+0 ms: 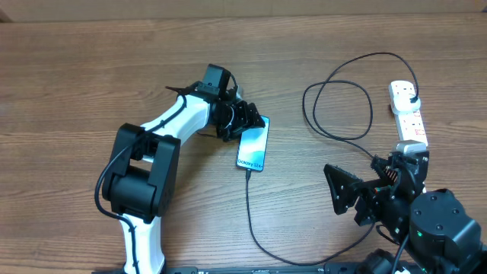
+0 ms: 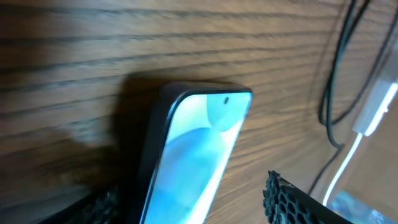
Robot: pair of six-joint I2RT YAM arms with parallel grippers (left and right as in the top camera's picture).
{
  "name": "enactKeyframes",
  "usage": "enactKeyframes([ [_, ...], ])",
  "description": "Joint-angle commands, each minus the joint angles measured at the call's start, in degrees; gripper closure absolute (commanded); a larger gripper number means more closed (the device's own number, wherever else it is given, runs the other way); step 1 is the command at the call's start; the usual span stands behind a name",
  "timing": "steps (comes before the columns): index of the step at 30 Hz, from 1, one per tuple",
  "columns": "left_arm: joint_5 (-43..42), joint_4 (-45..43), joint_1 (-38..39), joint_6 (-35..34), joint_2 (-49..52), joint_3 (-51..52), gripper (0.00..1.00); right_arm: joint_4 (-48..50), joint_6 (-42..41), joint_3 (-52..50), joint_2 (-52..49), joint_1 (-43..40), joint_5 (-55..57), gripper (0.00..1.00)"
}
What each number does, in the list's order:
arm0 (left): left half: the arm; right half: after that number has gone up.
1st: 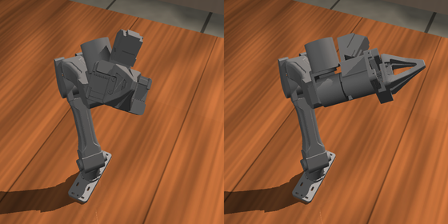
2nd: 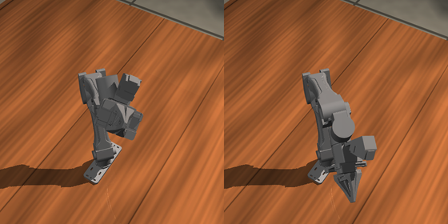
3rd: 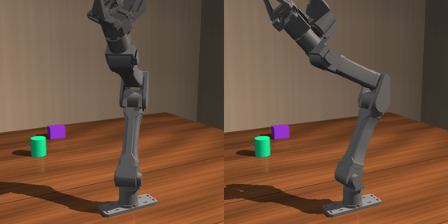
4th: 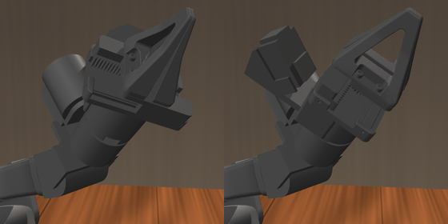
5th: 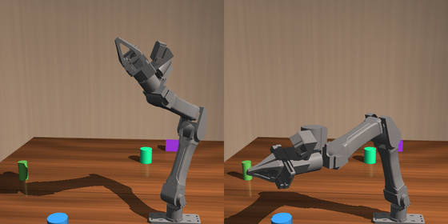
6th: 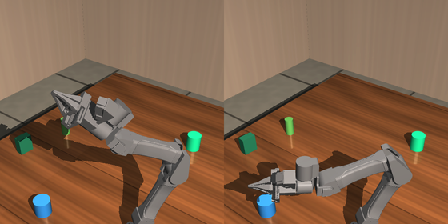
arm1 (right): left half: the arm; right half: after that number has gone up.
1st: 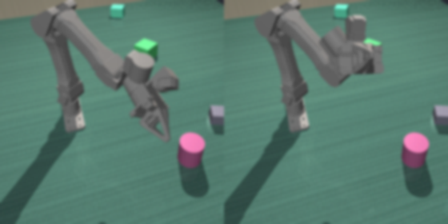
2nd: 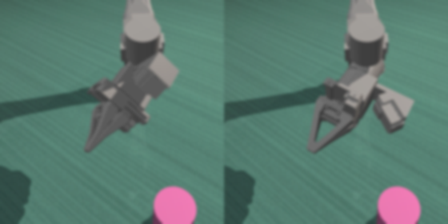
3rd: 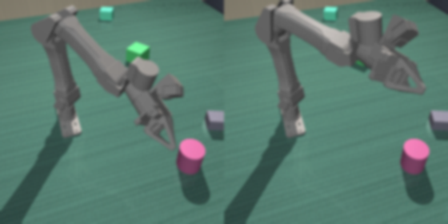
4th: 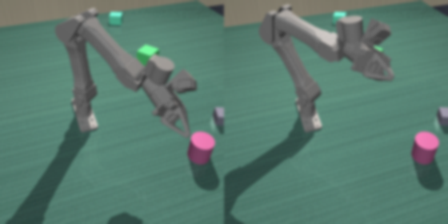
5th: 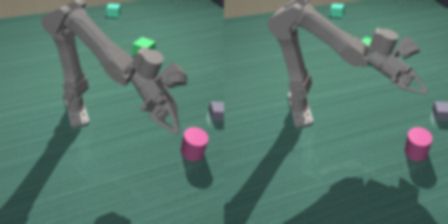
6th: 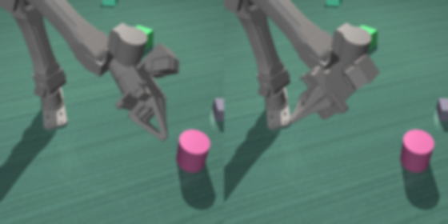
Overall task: Plug charger to phone and switch on socket
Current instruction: 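Open the left gripper and lift it off the phone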
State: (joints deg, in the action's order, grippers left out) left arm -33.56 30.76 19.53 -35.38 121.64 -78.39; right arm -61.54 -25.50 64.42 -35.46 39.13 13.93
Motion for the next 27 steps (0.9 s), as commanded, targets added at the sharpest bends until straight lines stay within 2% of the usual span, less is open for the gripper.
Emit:
enactKeyframes([
  [1, 27.0, 4.4, -0.9, -0.8, 10.1, 6.7, 0.25, 0.1, -0.2, -0.3, 0.0, 0.1, 0.6, 0.0],
  [4, 27.2, 4.9, -0.9, -0.8, 10.1, 6.7, 0.23, 0.1, -0.2, -0.3, 0.0, 0.1, 0.6, 0.0],
  [6, 27.9, 5.3, -0.9, -0.9, 10.1, 6.7, 0.3, 0.1, -0.2, -0.3, 0.0, 0.1, 0.6, 0.0],
  [8, 28.2, 5.5, -0.9, -0.8, 10.1, 6.7, 0.32, 0.1, -0.2, -0.3, 0.0, 0.1, 0.6, 0.0],
  [10, 28.3, 5.5, -0.9, -0.5, 10.1, 6.7, 0.25, 0.0, -0.2, -0.3, 0.0, 0.1, 0.5, 0.0],
  [13, 29.6, 6.8, -1.4, 0.7, 10.0, 6.4, 0.01, -0.2, -0.2, -0.3, 0.0, 0.1, 0.6, 0.0],
  [18, 34.0, 15.5, -3.2, -0.1, 5.0, 5.7, 0.0, -1.8, -0.4, -0.4, -0.9, 0.1, 5.8, 0.03],
  [20, 37.2, 18.0, -3.2, -0.2, 0.5, 5.7, 0.0, -2.7, -3.2, -0.4, -1.9, 0.1, 8.9, 0.21],
  [22, 37.7, 19.7, -2.9, -0.2, -5.1, 5.7, 0.0, -3.4, -7.0, -0.4, -3.5, 0.1, 11.7, 0.45],
  [27, 37.4, 20.2, 0.6, 2.5, -22.2, 7.0, 0.01, -4.5, -13.7, -0.4, -9.0, 0.1, 15.8, 0.8],
])
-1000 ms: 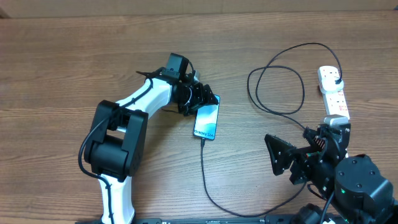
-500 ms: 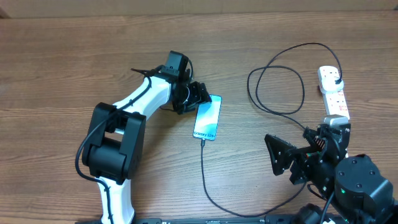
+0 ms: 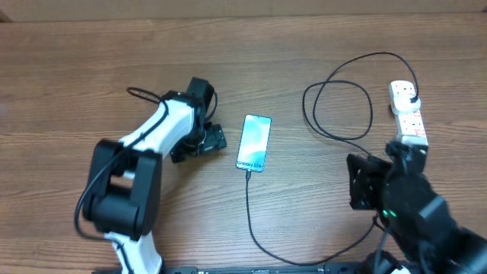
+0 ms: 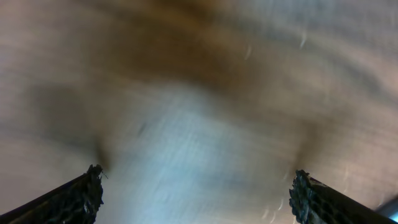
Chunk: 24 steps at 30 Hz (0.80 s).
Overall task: Plug charger to phone and switch on socket
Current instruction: 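Open the left gripper and lift it off the phone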
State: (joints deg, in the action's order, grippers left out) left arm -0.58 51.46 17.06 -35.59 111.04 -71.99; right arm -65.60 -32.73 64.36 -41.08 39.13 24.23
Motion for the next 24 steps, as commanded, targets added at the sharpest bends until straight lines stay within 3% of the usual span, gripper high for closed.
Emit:
enactKeyframes([
  [1, 5.3, -0.6, 4.3, 3.5, -15.3, 1.0, 0.0, -1.1, -9.0, -0.3, -4.8, 0.0, 7.3, 0.86],
  [4, 8.8, -0.3, 7.9, 5.2, -25.4, 2.8, 0.01, -3.7, -17.2, -0.3, -8.2, -1.9, 11.4, 0.96],
  [11, 12.0, 3.1, 9.9, 6.1, -45.6, 7.8, 0.01, -4.4, -19.3, -0.3, -12.6, -18.4, 6.8, 0.96],
  [13, 13.6, 4.1, 9.9, 6.1, -51.0, 8.6, 0.0, -3.4, -15.8, -0.2, -13.6, -26.3, 2.8, 0.96],
  [14, 16.1, 5.6, 9.9, 6.1, -56.0, 8.9, 0.0, -1.6, -9.8, -0.2, -15.3, -34.4, -4.2, 0.96],
  [19, 24.5, 10.6, 9.9, 6.1, -64.2, 8.9, 0.0, 2.0, -0.1, 1.2, -24.9, -55.1, -21.0, 0.96],
  [24, 26.4, 14.2, 9.9, 6.0, -66.5, 8.9, 0.0, 4.4, 1.7, 7.1, -37.8, -66.4, -27.9, 0.96],
])
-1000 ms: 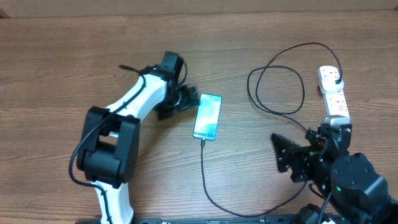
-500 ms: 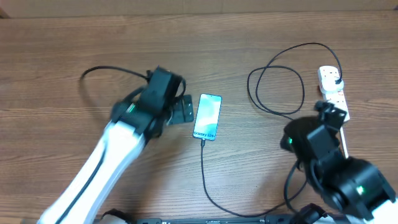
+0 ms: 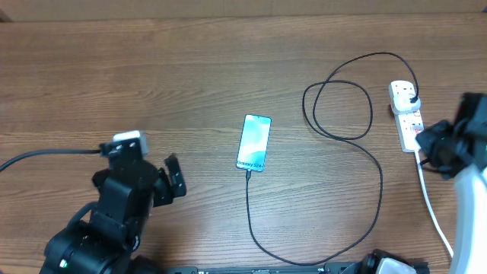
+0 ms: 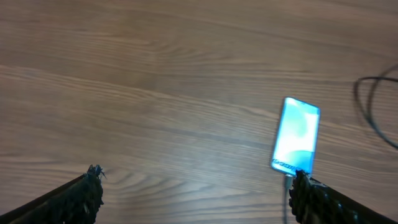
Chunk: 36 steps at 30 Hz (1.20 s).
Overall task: Plug charger to phone and switch on socket
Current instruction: 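Open the left gripper and lift it off the phone, then press the power strip switch beside the charger with the right gripper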
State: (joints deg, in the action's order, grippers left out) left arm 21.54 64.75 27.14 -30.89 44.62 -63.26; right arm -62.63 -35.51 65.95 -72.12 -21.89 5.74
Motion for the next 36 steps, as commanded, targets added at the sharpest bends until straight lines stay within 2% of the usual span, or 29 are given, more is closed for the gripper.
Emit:
enactKeyframes([
  [1, 4.3, 1.3, -0.2, 1.3, -0.1, 0.2, 0.01, 2.2, 4.5, 6.6, -8.9, -6.1, -9.5, 0.96],
  [4, 4.3, 1.5, -0.2, 1.3, 0.2, 0.2, 0.01, 3.8, 4.5, 10.4, -16.8, -7.0, -9.5, 0.96],
  [9, 4.3, 1.4, -0.2, 1.3, 0.6, 0.2, 0.01, 1.3, 4.1, 18.2, -30.1, -7.0, -14.9, 0.96],
  [13, 4.3, 1.4, -0.2, 1.3, 0.6, 0.2, 0.01, 0.6, 4.1, 23.7, -36.0, -7.0, -14.0, 0.96],
  [17, 4.3, 1.4, -0.4, 1.3, 0.5, 0.2, 0.01, 2.1, 3.8, 24.8, -37.5, -7.1, -12.3, 0.96],
  [28, 4.3, 1.4, -15.5, 1.3, -8.5, 0.2, 0.0, 6.0, 4.5, 24.8, -42.9, -7.1, -11.6, 0.96],
  [36, 4.3, 1.4, -16.7, 1.3, -20.0, 0.2, 0.0, 9.1, 4.5, 24.8, -44.3, -7.1, -11.6, 0.96],
])
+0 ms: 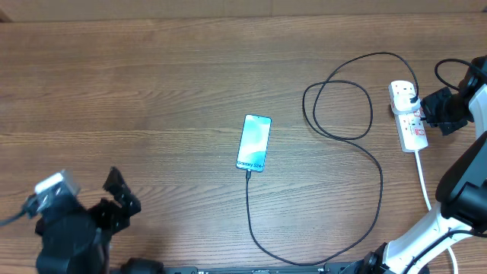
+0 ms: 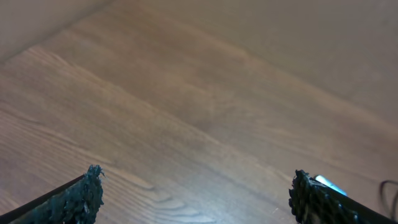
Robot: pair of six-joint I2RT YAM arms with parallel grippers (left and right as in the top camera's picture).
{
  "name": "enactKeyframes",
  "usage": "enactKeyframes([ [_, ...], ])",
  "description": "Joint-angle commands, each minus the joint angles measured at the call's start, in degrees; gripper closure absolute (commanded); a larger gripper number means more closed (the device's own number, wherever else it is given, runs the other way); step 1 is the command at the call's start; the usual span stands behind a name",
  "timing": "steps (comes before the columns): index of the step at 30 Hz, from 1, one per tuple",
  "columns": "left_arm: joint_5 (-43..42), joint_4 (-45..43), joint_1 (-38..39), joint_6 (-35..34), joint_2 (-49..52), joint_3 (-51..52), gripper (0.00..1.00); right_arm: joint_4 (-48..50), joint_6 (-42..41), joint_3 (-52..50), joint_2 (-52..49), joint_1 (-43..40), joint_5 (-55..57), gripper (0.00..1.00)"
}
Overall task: Plug charger to phone and switch on socket
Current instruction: 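Press the power strip switch beside the charger with the right gripper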
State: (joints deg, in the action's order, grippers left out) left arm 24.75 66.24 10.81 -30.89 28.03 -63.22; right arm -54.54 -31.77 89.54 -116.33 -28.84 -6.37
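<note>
The phone (image 1: 254,142) lies mid-table with its screen lit, and the black charger cable (image 1: 248,205) is plugged into its near end. That cable loops right to a black plug (image 1: 412,97) in the white power strip (image 1: 407,116). My right gripper (image 1: 435,110) sits just right of the strip, its tips against the strip's edge; the jaw state is unclear from above. My left gripper (image 1: 120,192) is at the lower left, far from the phone. In the left wrist view, the left gripper (image 2: 196,175) is wide open over bare wood, with a sliver of the phone (image 2: 327,182) behind the right finger.
The cable makes a wide loop (image 1: 338,99) between phone and strip. A white cord (image 1: 426,190) runs from the strip toward the table's front right. The right arm's base (image 1: 426,243) fills the front right corner.
My left arm has drawn further back into the lower-left corner, still open. My right gripper has moved from near the strip's near end to beside its middle.
First my left gripper was around the phone, cable plugged in, with the right arm low at the front right. Then the left gripper was off the phone, open, to its left. Later it was back at the lower left while the right gripper stood near the strip, now beside it.
</note>
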Motion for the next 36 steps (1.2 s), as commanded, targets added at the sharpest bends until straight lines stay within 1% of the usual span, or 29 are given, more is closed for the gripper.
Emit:
enactKeyframes([
  [1, 1.1, 0.0, -0.5, 1.3, -4.5, 0.2, 0.01, 1.3, 0.8, 1.2, -0.2, -0.1, 0.5, 0.96],
  [7, 1.1, 0.0, -4.7, 1.3, -11.8, 0.2, 0.0, 2.3, 0.8, 1.2, -1.8, -0.1, 0.3, 0.96],
  [11, 1.1, 0.0, -5.5, 1.3, -15.7, 0.2, 0.0, 2.7, 0.8, 1.2, -3.0, -0.1, -0.6, 0.96],
  [15, 1.1, 0.0, -5.5, 1.3, -18.6, 0.2, 0.0, 3.8, 0.8, 1.3, -3.1, -0.1, -3.8, 0.96],
  [27, 1.1, 0.0, -5.6, 1.3, -19.3, 0.2, 0.0, 5.8, 0.8, 1.3, -3.4, -0.1, -4.2, 0.96],
  [36, 1.1, 0.0, -5.6, 1.3, -19.3, 0.2, 0.0, 6.1, 0.8, 1.3, -8.5, 2.7, -5.3, 0.96],
])
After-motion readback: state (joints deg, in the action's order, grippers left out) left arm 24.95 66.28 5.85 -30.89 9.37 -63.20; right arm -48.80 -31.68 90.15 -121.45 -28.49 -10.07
